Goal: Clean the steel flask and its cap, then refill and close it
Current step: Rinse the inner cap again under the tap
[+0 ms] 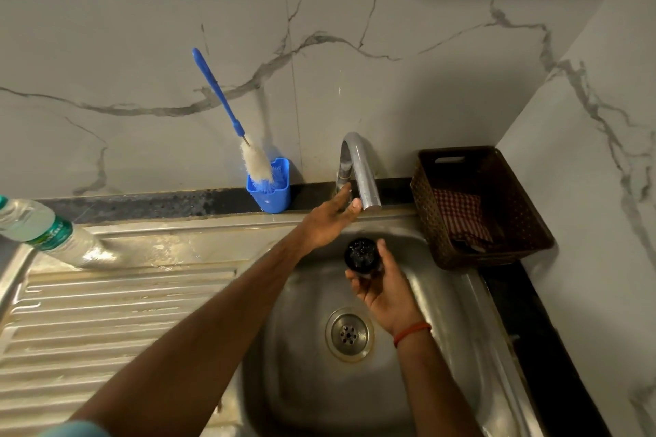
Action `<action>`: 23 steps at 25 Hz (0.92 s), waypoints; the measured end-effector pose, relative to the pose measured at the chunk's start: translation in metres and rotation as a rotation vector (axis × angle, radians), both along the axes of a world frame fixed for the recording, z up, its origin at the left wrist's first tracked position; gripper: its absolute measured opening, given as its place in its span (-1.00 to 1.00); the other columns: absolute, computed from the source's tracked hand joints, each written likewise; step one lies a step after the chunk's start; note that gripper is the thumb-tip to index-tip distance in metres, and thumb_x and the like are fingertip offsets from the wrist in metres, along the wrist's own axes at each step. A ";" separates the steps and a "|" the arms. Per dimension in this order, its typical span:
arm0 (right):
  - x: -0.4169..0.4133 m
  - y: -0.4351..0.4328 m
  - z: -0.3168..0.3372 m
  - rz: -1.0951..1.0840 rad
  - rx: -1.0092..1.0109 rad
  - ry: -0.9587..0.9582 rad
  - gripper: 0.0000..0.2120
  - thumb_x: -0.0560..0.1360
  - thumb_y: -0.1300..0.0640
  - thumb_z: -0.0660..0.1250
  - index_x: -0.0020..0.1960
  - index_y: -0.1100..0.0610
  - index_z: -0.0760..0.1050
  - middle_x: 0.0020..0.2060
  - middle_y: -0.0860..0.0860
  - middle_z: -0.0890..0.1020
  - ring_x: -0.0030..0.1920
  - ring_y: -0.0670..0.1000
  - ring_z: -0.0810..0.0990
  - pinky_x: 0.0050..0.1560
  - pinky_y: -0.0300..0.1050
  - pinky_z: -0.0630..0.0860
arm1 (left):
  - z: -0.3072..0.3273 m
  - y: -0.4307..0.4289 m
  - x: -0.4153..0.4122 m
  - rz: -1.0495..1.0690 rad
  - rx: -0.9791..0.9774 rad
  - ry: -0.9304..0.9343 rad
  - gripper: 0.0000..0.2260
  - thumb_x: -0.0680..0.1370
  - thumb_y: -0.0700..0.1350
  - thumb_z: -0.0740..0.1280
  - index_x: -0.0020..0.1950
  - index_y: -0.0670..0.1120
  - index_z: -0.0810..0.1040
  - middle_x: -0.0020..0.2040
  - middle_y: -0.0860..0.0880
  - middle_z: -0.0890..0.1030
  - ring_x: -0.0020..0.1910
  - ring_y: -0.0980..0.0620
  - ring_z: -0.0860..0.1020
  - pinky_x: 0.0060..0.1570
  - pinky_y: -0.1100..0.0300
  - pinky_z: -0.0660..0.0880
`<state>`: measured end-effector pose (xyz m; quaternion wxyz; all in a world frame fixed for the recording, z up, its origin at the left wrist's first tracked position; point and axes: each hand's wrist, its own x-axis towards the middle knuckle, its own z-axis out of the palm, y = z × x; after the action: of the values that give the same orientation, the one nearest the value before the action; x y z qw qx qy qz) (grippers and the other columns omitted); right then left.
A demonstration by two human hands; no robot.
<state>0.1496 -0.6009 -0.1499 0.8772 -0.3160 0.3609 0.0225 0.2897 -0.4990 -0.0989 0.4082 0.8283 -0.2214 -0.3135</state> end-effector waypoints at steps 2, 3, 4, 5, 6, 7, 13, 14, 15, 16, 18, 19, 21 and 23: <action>0.000 -0.006 0.019 0.133 -0.329 -0.034 -0.70 0.57 0.03 0.36 0.28 0.04 0.48 0.11 0.15 0.64 -0.08 0.14 0.68 -0.26 -0.12 0.60 | 0.002 0.011 -0.003 -0.017 0.036 -0.057 -0.38 0.67 0.24 0.11 0.67 0.09 -0.01 0.65 -0.08 0.14 0.57 -0.16 0.24 0.50 -0.19 0.19; -0.001 -0.007 0.028 0.221 -0.529 -0.034 -0.70 0.56 0.09 0.39 0.27 -0.01 0.47 0.15 0.10 0.60 -0.01 0.10 0.67 -0.23 -0.13 0.61 | 0.004 0.016 -0.008 -0.010 0.033 -0.072 -0.37 0.66 0.25 0.13 0.67 0.08 0.03 0.64 -0.09 0.18 0.56 -0.14 0.26 0.49 -0.17 0.21; -0.002 -0.009 0.035 0.291 -0.703 -0.028 -0.67 0.54 0.12 0.42 0.27 -0.04 0.46 0.16 0.05 0.57 0.01 0.05 0.65 -0.23 -0.17 0.61 | 0.005 0.019 -0.014 -0.002 0.012 -0.079 -0.38 0.65 0.25 0.16 0.66 0.06 0.11 0.61 -0.09 0.27 0.54 -0.12 0.31 0.46 -0.12 0.25; -0.004 -0.009 0.042 0.327 -0.815 -0.028 -0.64 0.52 0.16 0.44 0.27 -0.04 0.45 0.15 0.01 0.56 0.02 0.00 0.63 -0.24 -0.22 0.60 | 0.007 0.021 -0.022 0.001 -0.018 -0.087 -0.42 0.65 0.22 0.19 0.62 0.02 0.22 0.55 -0.09 0.38 0.50 -0.09 0.37 0.42 -0.06 0.32; -0.005 -0.010 0.049 0.340 -0.880 -0.046 -0.61 0.50 0.19 0.46 0.26 -0.03 0.45 0.14 -0.01 0.56 0.01 -0.03 0.62 -0.25 -0.25 0.60 | 0.010 0.024 -0.030 -0.010 -0.048 -0.101 -0.50 0.66 0.16 0.22 0.56 -0.02 0.35 0.46 -0.08 0.49 0.43 -0.06 0.46 0.36 0.02 0.39; -0.008 -0.011 0.056 0.351 -0.935 -0.077 -0.57 0.47 0.21 0.49 0.26 -0.02 0.45 0.13 -0.02 0.57 0.02 -0.04 0.61 -0.23 -0.26 0.59 | 0.012 0.028 -0.038 -0.026 -0.071 -0.130 -0.59 0.67 0.10 0.25 0.46 -0.04 0.48 0.34 -0.07 0.59 0.32 -0.01 0.54 0.26 0.07 0.45; -0.034 -0.011 0.113 0.340 -1.629 -0.278 -0.45 0.29 0.16 0.62 0.22 0.00 0.51 0.16 0.01 0.48 0.10 -0.11 0.46 -0.01 -0.53 0.36 | 0.033 0.058 -0.082 0.067 -0.244 -0.341 -0.69 0.63 -0.05 0.36 0.37 -0.06 0.56 0.18 0.02 0.67 0.13 0.15 0.61 0.19 0.12 0.56; -0.037 -0.008 0.123 0.223 -1.672 -0.323 -0.47 0.29 0.13 0.63 0.20 0.01 0.50 0.15 0.01 0.47 0.09 -0.12 0.45 0.00 -0.52 0.36 | 0.037 0.062 -0.090 0.115 -0.279 -0.422 -0.67 0.62 -0.07 0.37 0.39 -0.06 0.54 0.19 0.02 0.66 0.15 0.14 0.60 0.19 0.16 0.54; -0.041 -0.004 0.128 0.108 -1.702 -0.370 -0.48 0.31 0.10 0.62 0.19 0.02 0.49 0.14 0.00 0.47 0.09 -0.13 0.45 0.02 -0.48 0.38 | 0.040 0.068 -0.097 0.167 -0.298 -0.507 -0.66 0.62 -0.06 0.37 0.40 -0.04 0.52 0.21 0.03 0.65 0.18 0.13 0.59 0.19 0.19 0.52; -0.043 -0.001 0.128 0.051 -1.742 -0.386 -0.49 0.33 0.09 0.61 0.20 0.03 0.47 0.13 0.00 0.49 0.09 -0.12 0.46 0.05 -0.44 0.39 | 0.040 0.073 -0.101 0.202 -0.278 -0.583 -0.64 0.62 -0.02 0.37 0.41 0.00 0.50 0.23 0.05 0.64 0.21 0.11 0.57 0.20 0.18 0.50; -0.051 0.011 0.116 0.250 -1.810 -0.281 -0.50 0.33 0.11 0.61 0.19 0.04 0.47 0.09 0.00 0.54 0.10 -0.05 0.52 0.04 -0.36 0.42 | 0.042 0.086 -0.106 0.100 -0.040 -0.631 -0.61 0.60 0.14 0.32 0.40 0.09 0.48 0.26 0.06 0.62 0.23 0.06 0.56 0.25 0.04 0.48; -0.056 0.014 0.106 0.448 -1.791 -0.172 -0.50 0.31 0.14 0.62 0.17 0.03 0.48 0.05 -0.01 0.57 0.09 0.00 0.56 0.00 -0.28 0.45 | 0.043 0.091 -0.107 -0.020 0.150 -0.588 -0.59 0.59 0.21 0.29 0.40 0.12 0.48 0.27 0.05 0.62 0.23 0.03 0.57 0.27 -0.03 0.47; -0.069 0.020 0.097 0.580 -1.719 -0.099 -0.50 0.31 0.14 0.62 0.17 0.01 0.50 -0.02 -0.04 0.58 0.05 0.03 0.60 -0.05 -0.19 0.48 | 0.042 0.097 -0.119 -0.119 0.287 -0.572 -0.59 0.60 0.21 0.29 0.41 0.11 0.49 0.27 0.03 0.63 0.23 0.02 0.58 0.28 -0.05 0.46; -0.071 0.023 0.104 0.359 -1.817 -0.214 -0.52 0.37 0.09 0.58 0.23 0.02 0.49 0.08 0.01 0.57 0.09 -0.01 0.56 0.03 -0.24 0.47 | 0.047 0.104 -0.130 0.051 0.133 -0.691 -0.62 0.60 0.20 0.29 0.39 0.14 0.49 0.21 0.08 0.65 0.20 0.06 0.58 0.29 -0.05 0.44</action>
<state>0.0787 -0.5774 -0.0463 0.3056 -0.9326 0.1028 -0.1623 0.1593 -0.3954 -0.0521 0.2621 0.9155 -0.3046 -0.0181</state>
